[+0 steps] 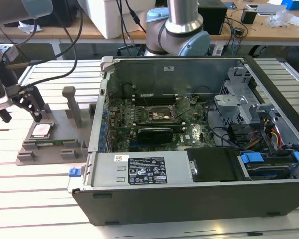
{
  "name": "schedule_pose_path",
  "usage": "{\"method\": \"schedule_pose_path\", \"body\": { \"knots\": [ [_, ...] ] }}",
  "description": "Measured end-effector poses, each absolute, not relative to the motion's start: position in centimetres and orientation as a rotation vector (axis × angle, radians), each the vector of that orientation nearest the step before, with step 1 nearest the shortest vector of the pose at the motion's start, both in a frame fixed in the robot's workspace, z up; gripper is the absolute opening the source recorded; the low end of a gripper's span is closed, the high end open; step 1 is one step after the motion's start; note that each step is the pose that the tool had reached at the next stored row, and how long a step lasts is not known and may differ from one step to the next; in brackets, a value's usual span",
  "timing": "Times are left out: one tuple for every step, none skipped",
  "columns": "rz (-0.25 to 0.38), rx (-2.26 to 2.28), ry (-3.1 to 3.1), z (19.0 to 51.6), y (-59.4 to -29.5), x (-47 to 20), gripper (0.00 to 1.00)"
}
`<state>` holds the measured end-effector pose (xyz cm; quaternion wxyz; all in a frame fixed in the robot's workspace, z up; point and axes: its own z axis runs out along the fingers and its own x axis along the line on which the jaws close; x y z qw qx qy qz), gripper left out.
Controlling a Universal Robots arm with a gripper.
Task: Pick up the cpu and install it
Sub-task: 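Pick up the cpu and move it towards the insertion slot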
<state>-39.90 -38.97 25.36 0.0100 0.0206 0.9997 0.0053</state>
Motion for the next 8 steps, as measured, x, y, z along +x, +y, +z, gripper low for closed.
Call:
{"method": "schedule_pose_path", "body": {
  "knots": [
    [0.016,0.064,3.121,25.29,-38.97,-39.90,0.84],
    [0.016,0.064,3.121,25.22,-38.97,-39.90,0.84],
    [0.016,0.064,3.121,25.17,-38.97,-39.90,0.84],
    [0.016,0.064,3.121,25.10,-38.98,-39.90,0.84],
    [0.016,0.064,3.121,25.04,-38.97,-39.90,0.84],
    [0.016,0.064,3.121,24.96,-38.97,-39.90,0.84],
    [0.016,0.064,3.121,24.91,-38.98,-39.90,0.84],
    [0.016,0.064,3.121,24.82,-38.97,-39.90,0.84]
  ]
}}
